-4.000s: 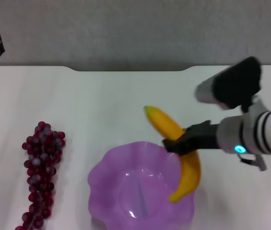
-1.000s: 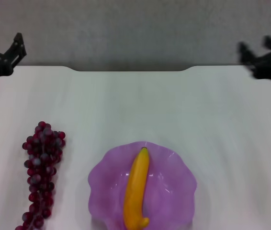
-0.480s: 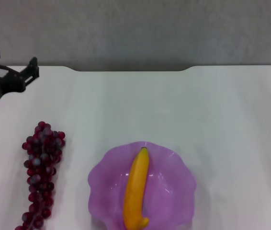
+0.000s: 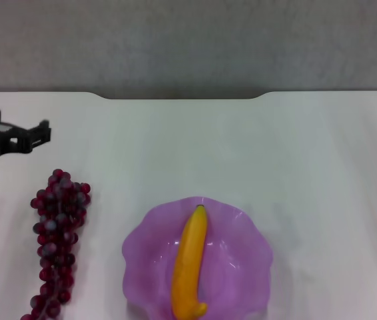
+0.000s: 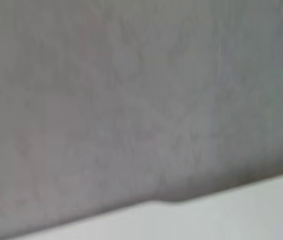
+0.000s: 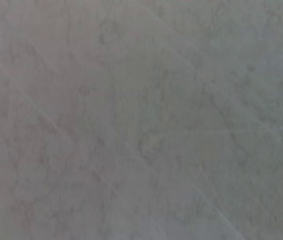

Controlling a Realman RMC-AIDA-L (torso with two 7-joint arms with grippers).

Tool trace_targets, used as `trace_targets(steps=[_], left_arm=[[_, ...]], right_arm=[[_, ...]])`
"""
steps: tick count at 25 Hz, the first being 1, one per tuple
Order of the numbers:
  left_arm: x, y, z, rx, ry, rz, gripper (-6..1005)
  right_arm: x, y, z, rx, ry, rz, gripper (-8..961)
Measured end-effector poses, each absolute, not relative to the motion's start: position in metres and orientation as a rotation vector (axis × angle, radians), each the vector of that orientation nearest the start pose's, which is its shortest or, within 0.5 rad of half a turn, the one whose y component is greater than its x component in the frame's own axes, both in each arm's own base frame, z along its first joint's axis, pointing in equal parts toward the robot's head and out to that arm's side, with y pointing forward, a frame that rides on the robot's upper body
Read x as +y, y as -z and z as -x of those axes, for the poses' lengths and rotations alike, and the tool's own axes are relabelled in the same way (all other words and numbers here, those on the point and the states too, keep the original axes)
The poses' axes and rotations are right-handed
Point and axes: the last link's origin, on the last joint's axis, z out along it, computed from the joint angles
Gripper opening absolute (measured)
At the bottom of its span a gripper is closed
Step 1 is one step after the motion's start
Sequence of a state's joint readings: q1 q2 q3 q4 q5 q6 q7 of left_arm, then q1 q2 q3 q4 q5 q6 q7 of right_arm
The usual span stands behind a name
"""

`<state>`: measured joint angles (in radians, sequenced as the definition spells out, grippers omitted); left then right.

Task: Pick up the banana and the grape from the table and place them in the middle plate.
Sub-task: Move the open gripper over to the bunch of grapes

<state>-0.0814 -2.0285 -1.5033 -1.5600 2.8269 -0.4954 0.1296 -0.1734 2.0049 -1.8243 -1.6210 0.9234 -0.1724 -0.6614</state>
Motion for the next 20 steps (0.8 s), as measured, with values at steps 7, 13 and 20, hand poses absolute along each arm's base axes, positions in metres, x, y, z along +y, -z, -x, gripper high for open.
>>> trace_targets(steps=[7,13,20], left_arm=[[0.369,-0.048,0.26,-0.979,-0.02,1.851,856],[0.376,-0.034,0.268,-1.035,-0.129,1.874,856],[0.381,-0.023,0.266,-1.038,-0.175,1.915,855]], right_arm=[[0.311,-0.083,-0.229,0.568,-0.57,1.543,577],[0.311,-0.083,-0.229,0.565,-0.57,1.547,577],[0.312,-0.081,-0.227,0.562,-0.573,1.555,576]])
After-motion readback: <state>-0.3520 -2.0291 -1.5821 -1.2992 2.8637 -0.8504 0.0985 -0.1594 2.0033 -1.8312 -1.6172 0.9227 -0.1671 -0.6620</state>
